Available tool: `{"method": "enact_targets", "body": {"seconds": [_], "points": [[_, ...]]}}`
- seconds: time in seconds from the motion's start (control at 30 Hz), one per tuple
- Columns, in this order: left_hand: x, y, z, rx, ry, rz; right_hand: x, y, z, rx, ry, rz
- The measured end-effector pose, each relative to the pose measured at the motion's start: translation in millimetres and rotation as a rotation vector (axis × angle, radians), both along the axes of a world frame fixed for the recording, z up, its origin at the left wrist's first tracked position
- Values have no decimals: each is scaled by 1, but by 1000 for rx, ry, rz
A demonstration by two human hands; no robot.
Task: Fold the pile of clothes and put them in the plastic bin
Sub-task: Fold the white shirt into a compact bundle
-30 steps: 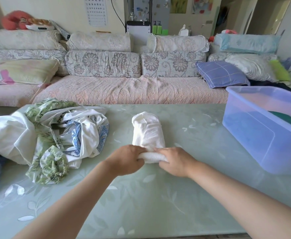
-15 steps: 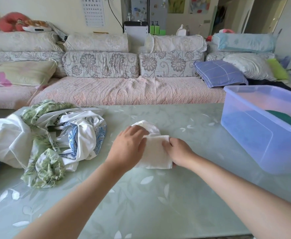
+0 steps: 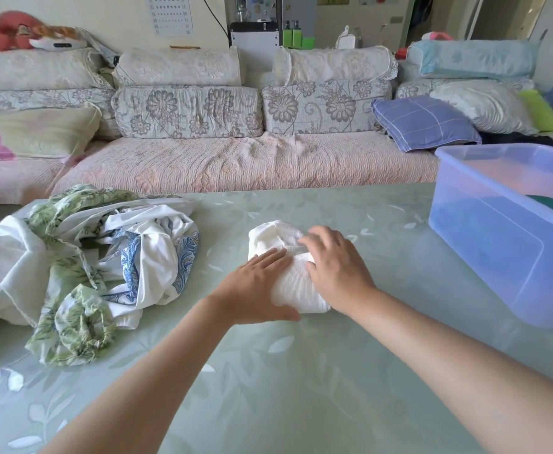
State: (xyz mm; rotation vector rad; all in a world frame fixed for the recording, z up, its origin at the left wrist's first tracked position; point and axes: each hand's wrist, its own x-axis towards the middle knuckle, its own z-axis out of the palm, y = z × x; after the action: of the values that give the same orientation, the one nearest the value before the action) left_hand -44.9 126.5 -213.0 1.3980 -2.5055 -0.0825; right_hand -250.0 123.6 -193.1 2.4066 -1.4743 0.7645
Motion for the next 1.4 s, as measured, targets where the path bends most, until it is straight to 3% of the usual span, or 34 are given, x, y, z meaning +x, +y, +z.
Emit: {"method": "enact_targets", "body": {"seconds": [0.03, 0.07, 0.17, 0.23, 0.4, 0.47, 0.7, 0.83, 0.93, 1.0, 1.03, 1.13, 1.2, 1.3, 1.4], "points": [[1, -3, 1, 45, 22, -8, -3, 0, -2, -83, 75, 113], [1, -5, 2, 91, 50, -12, -5, 2, -3, -31, 135, 204], [2, -9, 5, 189, 105, -22, -10, 11, -1, 406, 312, 221], [1, -8, 9, 190, 75, -15, -12, 12, -2, 476, 405, 178], [4, 8, 15, -197, -110, -40, -3, 7, -2, 435, 149, 199], [7, 14, 16, -199, -80, -46, 1, 5, 3, 482, 91, 174], [2, 35, 51, 127, 99, 104, -10, 14, 38, 614, 33, 112], [10, 39, 71, 348, 224, 85, -26, 19, 52, 724, -305, 195], [18, 31, 72, 496, 547, 100, -28, 18, 46, 626, -511, 189], [19, 23, 67, 612, 767, 162, -24, 16, 41, 533, -487, 131], [20, 19, 64, 620, 786, 201, -21, 14, 38, 506, -469, 104], [21, 8, 56, 481, 600, 317, -13, 7, 33, 540, -486, 57], [18, 5, 57, 204, 350, 387, -11, 0, 31, 576, -459, 15], [-1, 4, 64, -230, 171, 208, -7, -12, 27, 621, -425, -14], [-16, 0, 49, -252, 35, 107, 3, -20, 21, 695, -403, -69]]}}
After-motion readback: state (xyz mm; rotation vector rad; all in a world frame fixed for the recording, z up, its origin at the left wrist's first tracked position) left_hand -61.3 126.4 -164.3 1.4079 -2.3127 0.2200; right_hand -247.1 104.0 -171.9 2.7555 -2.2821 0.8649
